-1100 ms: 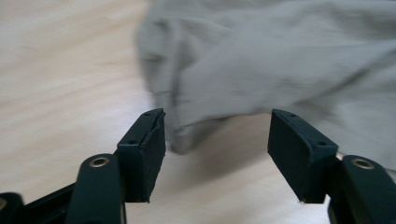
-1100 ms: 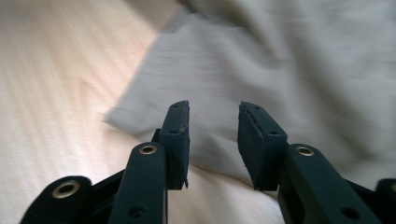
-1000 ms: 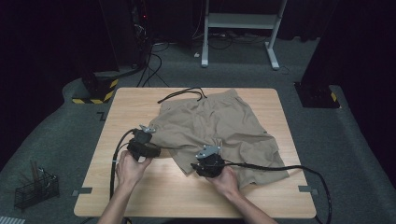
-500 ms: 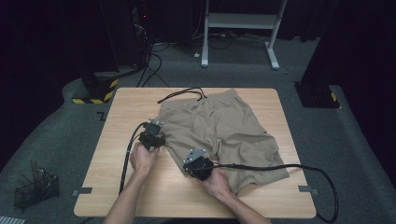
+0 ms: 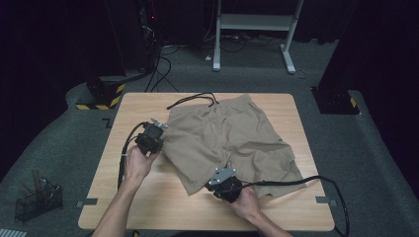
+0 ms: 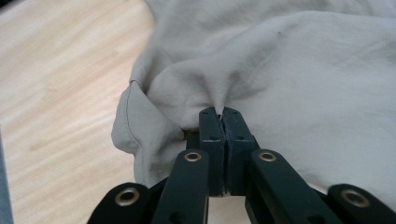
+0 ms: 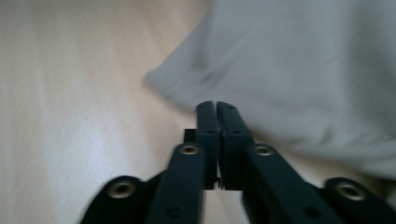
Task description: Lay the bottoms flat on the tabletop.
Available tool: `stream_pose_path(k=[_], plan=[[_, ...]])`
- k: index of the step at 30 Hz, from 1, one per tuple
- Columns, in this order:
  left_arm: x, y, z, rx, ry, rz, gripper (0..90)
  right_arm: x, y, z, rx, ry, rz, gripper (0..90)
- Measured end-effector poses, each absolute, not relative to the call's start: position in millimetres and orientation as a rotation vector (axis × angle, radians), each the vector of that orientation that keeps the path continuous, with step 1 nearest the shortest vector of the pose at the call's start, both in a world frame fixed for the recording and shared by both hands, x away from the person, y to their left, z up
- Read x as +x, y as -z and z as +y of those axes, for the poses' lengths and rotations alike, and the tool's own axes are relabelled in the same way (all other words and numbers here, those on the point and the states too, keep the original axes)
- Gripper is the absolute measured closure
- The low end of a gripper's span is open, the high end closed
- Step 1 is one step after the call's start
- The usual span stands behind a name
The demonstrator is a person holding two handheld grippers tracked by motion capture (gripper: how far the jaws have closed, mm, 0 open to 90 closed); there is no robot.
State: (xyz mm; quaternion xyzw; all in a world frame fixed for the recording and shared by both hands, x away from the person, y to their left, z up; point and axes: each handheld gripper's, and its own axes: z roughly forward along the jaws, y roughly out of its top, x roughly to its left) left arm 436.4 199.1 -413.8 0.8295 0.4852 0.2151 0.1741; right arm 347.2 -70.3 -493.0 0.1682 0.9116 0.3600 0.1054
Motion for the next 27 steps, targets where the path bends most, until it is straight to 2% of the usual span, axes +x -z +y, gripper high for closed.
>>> stream_pose_path(k=[2, 7, 11, 12, 13, 14, 16, 18, 21, 27], plan=[[437.0, 408.9, 195.5, 2.392, -0.552, 1.404, 88.2, 356.6, 487.8, -70.9, 0.558, -1.096, 2.652, 80.0], [419.1, 394.5, 201.4, 2.446, -0.396, 1.505, 88.2, 365.3, 474.1, -97.0, 0.651, -1.128, 2.550, 72.3], [407.1, 416.1, 211.8, 2.547, -0.146, 1.593, 87.8, 378.7, 466.9, -135.4, 0.794, -1.107, 2.469, 64.4], [404.8, 423.1, 212.6, 2.567, -0.119, 1.598, 87.1, 382.4, 466.1, -145.0, 0.827, -1.094, 2.452, 62.7], [401.6, 430.7, 213.6, 2.573, -0.116, 1.594, 85.2, 385.2, 465.9, -152.4, 0.843, -1.083, 2.439, 61.4], [399.3, 435.2, 214.9, 2.566, -0.140, 1.574, 78.2, 388.2, 466.0, -162.0, 0.867, -1.071, 2.413, 59.7], [395.0, 438.5, 214.4, 2.470, -0.203, 1.505, 62.9, 394.2, 468.3, -182.7, 0.933, -1.043, 2.355, 56.4], [395.1, 437.8, 212.8, 2.302, -0.246, 1.432, 46.9, 398.6, 472.3, -197.2, 0.986, -1.014, 2.322, 54.0], [405.0, 444.9, 207.0, 2.194, -0.320, 1.420, 40.3, 402.4, 483.4, -218.8, 1.090, -0.965, 2.290, 50.6], [427.1, 489.3, 188.5, 2.229, -0.344, 1.452, 43.4, 391.6, 507.7, -247.2, 1.199, -0.845, 2.295, 49.4]])
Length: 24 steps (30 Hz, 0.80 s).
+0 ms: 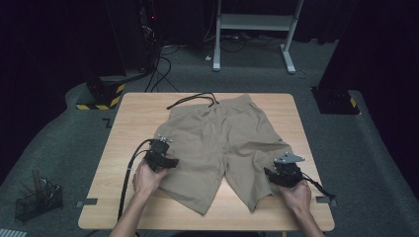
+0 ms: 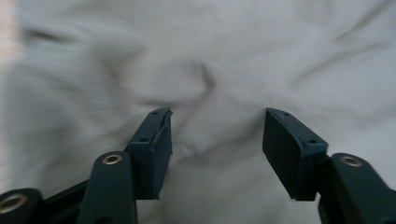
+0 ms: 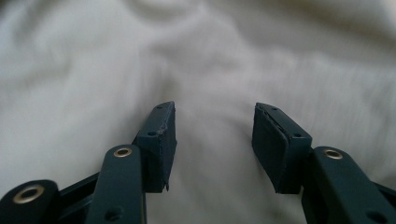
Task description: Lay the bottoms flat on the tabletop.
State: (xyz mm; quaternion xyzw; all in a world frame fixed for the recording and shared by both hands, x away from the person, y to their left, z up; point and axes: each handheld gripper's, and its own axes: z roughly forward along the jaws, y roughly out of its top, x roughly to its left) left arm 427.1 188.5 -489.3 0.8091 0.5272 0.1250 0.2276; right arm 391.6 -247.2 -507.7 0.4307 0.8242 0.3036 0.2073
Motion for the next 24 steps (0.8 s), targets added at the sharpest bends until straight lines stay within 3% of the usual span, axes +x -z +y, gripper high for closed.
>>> stream_pose_path(k=[7, 12, 15, 20, 24], plan=[[466.5, 501.6, 179.6, 2.177, -0.464, 1.475, 47.0, 405.9, 515.8, -228.4, 1.236, -0.891, 2.282, 48.4], [493.3, 497.9, 178.6, 2.197, -0.426, 1.551, 44.6, 433.1, 519.5, -195.2, 1.276, -0.929, 2.239, 47.1], [469.5, 496.0, 184.7, 2.228, -0.402, 1.558, 44.1, 426.4, 520.6, -185.9, 1.274, -0.942, 2.233, 47.1], [399.5, 497.1, 204.7, 2.209, -0.390, 1.549, 43.8, 375.8, 521.2, -182.9, 1.199, -0.960, 2.278, 45.5], [383.4, 490.3, 201.2, 2.114, -0.375, 1.463, 42.0, 347.8, 517.2, -166.1, 1.002, -0.909, 2.341, 43.0]])
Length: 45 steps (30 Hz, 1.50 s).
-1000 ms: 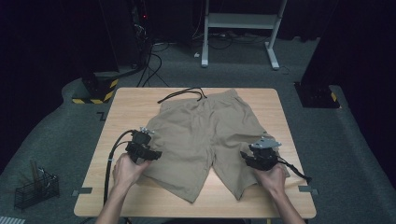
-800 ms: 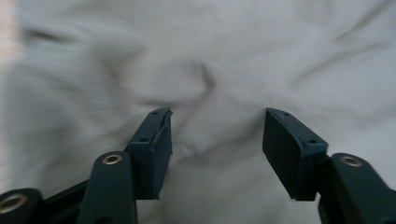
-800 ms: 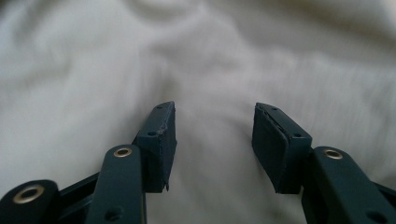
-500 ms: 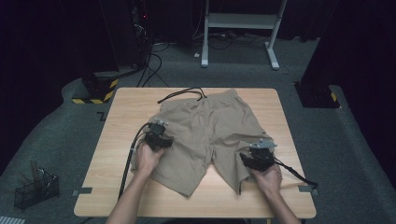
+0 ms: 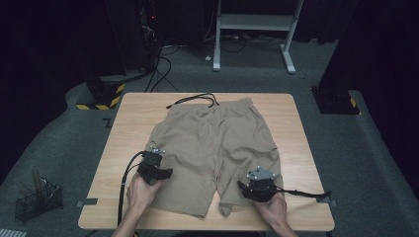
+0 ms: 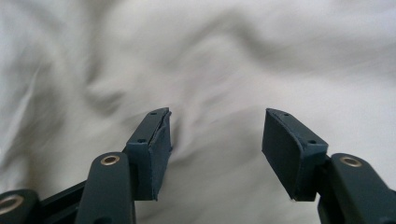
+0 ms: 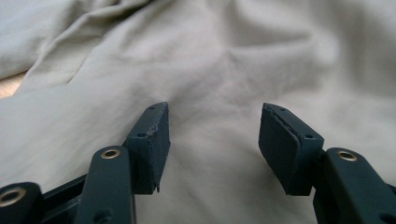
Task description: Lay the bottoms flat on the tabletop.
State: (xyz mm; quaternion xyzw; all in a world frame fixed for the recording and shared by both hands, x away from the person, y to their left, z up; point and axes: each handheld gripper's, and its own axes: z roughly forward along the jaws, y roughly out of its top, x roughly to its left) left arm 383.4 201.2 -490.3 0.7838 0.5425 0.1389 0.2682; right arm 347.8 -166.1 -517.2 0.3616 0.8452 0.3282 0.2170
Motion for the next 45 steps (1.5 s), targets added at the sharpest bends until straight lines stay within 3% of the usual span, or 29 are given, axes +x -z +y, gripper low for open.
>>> stream_pose_path(k=[5, 10, 18, 21, 26, 32, 38, 45], plan=[[395.6, 485.3, 181.2, 2.070, -0.401, 1.322, 37.8, 357.0, 494.1, -193.3, 1.088, -1.038, 2.289, 43.1], [406.5, 506.9, 178.9, 2.132, -0.380, 1.332, 36.6, 381.7, 511.1, -221.8, 1.187, -0.937, 2.329, 45.4], [372.3, 510.5, 205.9, 2.109, -0.434, 1.340, 40.9, 361.3, 517.0, -258.9, 1.133, -0.958, 2.377, 45.3], [364.5, 508.3, 214.2, 2.107, -0.377, 1.352, 37.9, 356.9, 515.2, -268.8, 1.168, -0.920, 2.355, 44.4], [369.0, 492.5, 212.5, 1.980, -0.382, 1.322, 35.5, 360.1, 498.3, -252.6, 1.170, -0.945, 2.234, 44.0], [392.3, 492.8, 188.5, 1.974, -0.412, 1.315, 33.6, 378.6, 469.6, -218.3, 1.122, -1.033, 2.184, 40.3], [405.6, 511.5, 174.9, 1.959, -0.398, 1.343, 33.5, 409.5, 492.3, -193.9, 1.175, -1.082, 2.238, 39.5], [387.7, 522.6, 182.3, 1.942, -0.471, 1.308, 35.6, 408.1, 521.7, -195.2, 1.189, -0.986, 2.305, 39.4]])
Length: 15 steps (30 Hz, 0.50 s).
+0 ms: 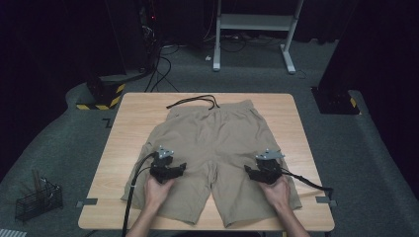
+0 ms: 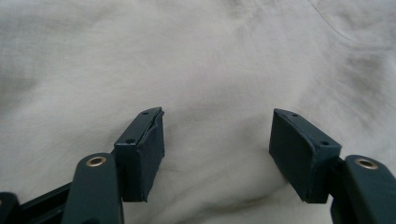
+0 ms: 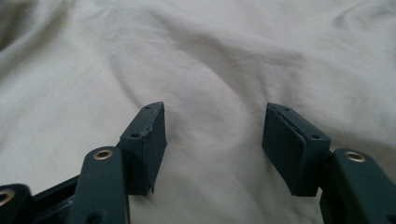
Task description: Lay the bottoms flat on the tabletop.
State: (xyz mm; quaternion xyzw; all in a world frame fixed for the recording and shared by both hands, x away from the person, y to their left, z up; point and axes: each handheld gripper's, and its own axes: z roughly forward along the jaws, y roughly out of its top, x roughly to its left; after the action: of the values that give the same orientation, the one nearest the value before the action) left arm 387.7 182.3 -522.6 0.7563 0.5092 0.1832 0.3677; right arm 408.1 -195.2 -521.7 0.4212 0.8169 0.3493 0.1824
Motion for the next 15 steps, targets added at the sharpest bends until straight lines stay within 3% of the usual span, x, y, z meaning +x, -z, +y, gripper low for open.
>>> stream_pose_path(k=[5, 15], plan=[[393.8, 524.8, 181.5, 1.908, -0.512, 1.333, 36.5, 411.0, 522.2, -195.6, 1.180, -0.986, 2.305, 37.7], [443.7, 523.8, 171.2, 1.944, -0.549, 1.343, 34.4, 461.8, 522.5, -186.3, 1.247, -0.968, 2.252, 36.9]])
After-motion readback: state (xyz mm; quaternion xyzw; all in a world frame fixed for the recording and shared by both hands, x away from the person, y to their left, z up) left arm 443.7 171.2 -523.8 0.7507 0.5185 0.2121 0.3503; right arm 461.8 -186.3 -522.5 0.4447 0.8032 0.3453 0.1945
